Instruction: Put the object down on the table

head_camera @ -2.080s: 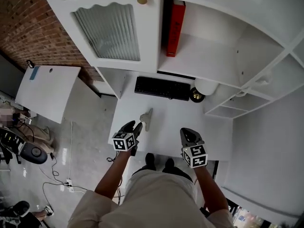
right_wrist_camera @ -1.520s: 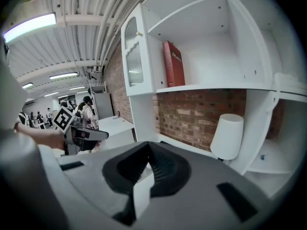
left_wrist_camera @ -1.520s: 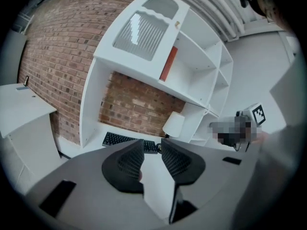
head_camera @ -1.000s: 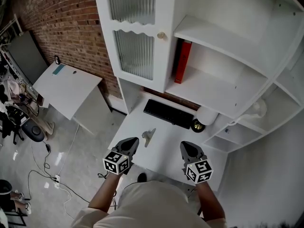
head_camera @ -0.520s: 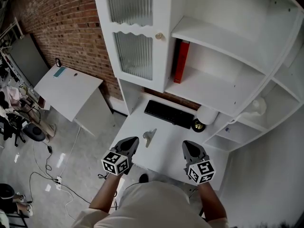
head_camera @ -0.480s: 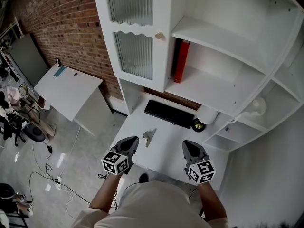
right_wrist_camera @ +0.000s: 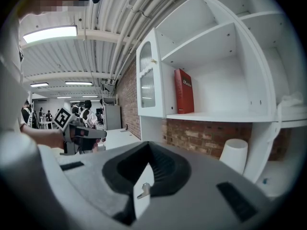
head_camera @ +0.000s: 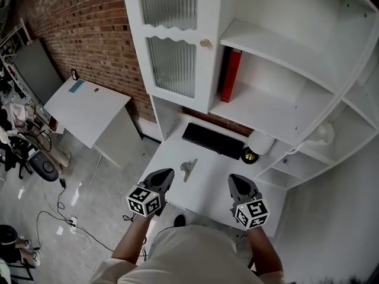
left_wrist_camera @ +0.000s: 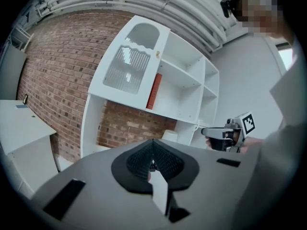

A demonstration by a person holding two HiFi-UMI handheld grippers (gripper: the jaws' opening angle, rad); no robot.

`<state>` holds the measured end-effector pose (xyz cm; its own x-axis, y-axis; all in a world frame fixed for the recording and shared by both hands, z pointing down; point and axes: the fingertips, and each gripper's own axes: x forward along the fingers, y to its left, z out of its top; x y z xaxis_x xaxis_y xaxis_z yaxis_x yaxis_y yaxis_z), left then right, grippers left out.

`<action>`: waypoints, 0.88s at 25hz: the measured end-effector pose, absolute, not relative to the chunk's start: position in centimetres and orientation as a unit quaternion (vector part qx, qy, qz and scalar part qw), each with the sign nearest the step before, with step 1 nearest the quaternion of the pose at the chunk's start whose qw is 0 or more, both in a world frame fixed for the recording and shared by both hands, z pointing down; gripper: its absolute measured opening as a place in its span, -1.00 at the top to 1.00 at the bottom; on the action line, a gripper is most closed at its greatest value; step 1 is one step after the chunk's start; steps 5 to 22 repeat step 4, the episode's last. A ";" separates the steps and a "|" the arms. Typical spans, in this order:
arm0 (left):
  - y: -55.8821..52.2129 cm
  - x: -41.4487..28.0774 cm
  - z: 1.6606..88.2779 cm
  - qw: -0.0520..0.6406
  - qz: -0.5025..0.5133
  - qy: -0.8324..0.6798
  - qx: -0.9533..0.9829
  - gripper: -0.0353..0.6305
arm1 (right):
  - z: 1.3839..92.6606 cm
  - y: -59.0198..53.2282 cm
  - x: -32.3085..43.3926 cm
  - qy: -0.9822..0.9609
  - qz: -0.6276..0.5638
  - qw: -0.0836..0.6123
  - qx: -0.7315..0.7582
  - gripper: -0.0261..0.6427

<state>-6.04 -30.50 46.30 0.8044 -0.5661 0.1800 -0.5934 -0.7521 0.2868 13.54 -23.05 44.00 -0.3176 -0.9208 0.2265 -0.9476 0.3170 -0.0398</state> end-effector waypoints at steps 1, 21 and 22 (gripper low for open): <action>-30.6 -6.1 46.3 0.167 0.040 -0.310 0.935 0.91 | 44.0 -23.1 13.5 -0.807 0.082 0.081 0.579 0.92; -30.8 -6.2 46.2 0.166 0.040 -0.309 0.936 0.91 | 43.9 -23.4 13.3 -0.807 0.079 0.082 0.579 0.92; -30.8 -6.2 46.2 0.166 0.040 -0.309 0.936 0.91 | 43.9 -23.4 13.3 -0.807 0.079 0.082 0.579 0.92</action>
